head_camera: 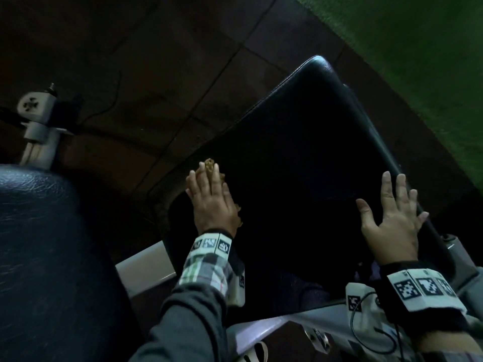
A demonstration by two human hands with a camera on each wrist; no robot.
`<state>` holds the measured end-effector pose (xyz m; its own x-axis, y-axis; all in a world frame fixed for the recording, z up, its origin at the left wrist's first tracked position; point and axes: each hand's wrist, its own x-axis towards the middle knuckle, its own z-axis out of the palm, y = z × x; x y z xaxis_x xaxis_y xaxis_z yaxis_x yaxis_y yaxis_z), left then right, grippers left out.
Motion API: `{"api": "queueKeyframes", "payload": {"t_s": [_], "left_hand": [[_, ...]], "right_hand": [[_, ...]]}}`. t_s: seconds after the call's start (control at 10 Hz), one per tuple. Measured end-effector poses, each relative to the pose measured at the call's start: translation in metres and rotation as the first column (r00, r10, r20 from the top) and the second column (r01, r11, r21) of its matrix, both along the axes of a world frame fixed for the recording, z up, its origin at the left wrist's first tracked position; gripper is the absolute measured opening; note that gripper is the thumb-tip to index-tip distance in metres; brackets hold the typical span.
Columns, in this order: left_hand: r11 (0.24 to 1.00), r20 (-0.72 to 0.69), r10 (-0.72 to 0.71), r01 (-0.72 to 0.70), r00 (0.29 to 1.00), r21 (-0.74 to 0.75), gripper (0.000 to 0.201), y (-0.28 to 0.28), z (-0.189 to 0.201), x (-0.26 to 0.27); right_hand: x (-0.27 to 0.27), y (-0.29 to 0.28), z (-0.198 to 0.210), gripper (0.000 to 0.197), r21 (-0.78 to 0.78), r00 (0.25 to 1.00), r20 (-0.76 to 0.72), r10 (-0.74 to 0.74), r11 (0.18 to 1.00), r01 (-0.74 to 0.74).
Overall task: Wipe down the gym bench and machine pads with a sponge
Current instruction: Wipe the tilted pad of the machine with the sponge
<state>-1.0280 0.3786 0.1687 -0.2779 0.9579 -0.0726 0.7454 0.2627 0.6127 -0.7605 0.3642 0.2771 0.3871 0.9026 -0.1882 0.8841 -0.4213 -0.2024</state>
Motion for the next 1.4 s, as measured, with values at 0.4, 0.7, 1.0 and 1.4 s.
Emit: {"api": "queueKeyframes", "payload": {"t_s": [0.4, 0.7, 1.0, 1.4], "left_hand": [[0.982, 0.014, 0.172, -0.170, 0.985, -0.077, 0.050, 0.010, -0.018, -0.052], [0.996, 0.003, -0.091, 0.091, 0.996, 0.021, 0.059, 0.004, 0.000, -0.007], [0.982, 0.078, 0.176, -0.170, 0.981, -0.083, 0.052, 0.037, -0.014, -0.051], [0.995, -0.014, 0.089, -0.090, 0.996, -0.049, 0.061, -0.006, -0.006, -0.017]], "right_hand": [[0.000, 0.000, -0.001, 0.074, 0.006, 1.000, 0.003, 0.013, 1.000, -0.013], [-0.001, 0.000, 0.000, 0.068, -0.011, 1.000, 0.002, 0.001, 1.000, -0.001], [0.000, -0.001, 0.000, 0.067, -0.001, 1.000, -0.010, 0.007, 1.000, -0.007], [0.001, -0.001, -0.002, 0.067, -0.001, 1.000, 0.000, 0.006, 1.000, -0.006]]}}
